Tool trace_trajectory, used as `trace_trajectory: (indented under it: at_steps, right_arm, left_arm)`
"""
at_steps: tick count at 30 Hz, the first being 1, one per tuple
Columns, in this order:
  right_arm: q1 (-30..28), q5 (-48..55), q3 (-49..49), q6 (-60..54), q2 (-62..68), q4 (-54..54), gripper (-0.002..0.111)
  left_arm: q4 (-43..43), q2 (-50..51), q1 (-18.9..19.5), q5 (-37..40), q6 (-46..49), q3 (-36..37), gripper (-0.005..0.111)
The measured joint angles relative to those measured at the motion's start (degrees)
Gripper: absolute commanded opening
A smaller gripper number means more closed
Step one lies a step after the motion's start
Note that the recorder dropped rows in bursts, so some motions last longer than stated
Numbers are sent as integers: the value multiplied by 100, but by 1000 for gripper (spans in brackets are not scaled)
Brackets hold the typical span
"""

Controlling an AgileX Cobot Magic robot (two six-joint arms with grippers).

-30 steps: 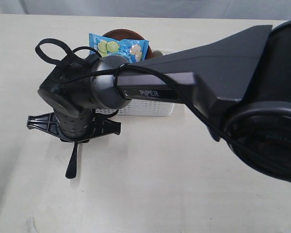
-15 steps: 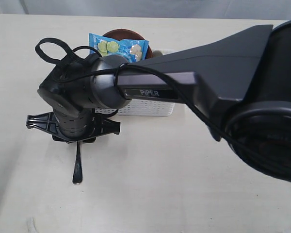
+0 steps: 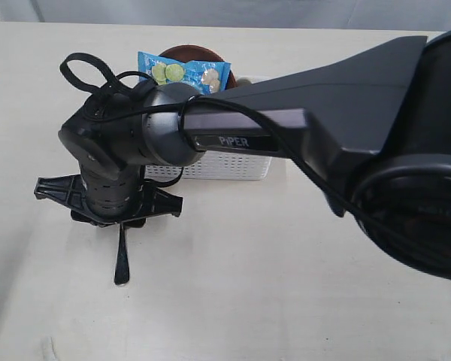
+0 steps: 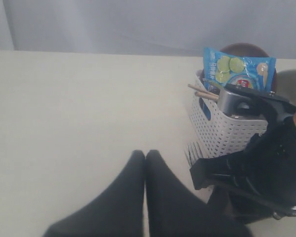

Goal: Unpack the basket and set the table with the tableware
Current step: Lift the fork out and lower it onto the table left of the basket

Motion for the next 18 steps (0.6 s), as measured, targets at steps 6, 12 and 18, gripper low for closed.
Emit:
trace_trajectory:
  at_steps: [6,12,18]
  right_arm:
    - [0,0,0,-132,0,178,44]
    - [0,42,0,-227,0,378,44]
    - [0,138,0,-353,-10,423,44]
  left_arm:
    - [0,0,0,0,0,0,0]
    - [0,0,0,0,0,0,0]
    - [0,0,0,0,0,0,0]
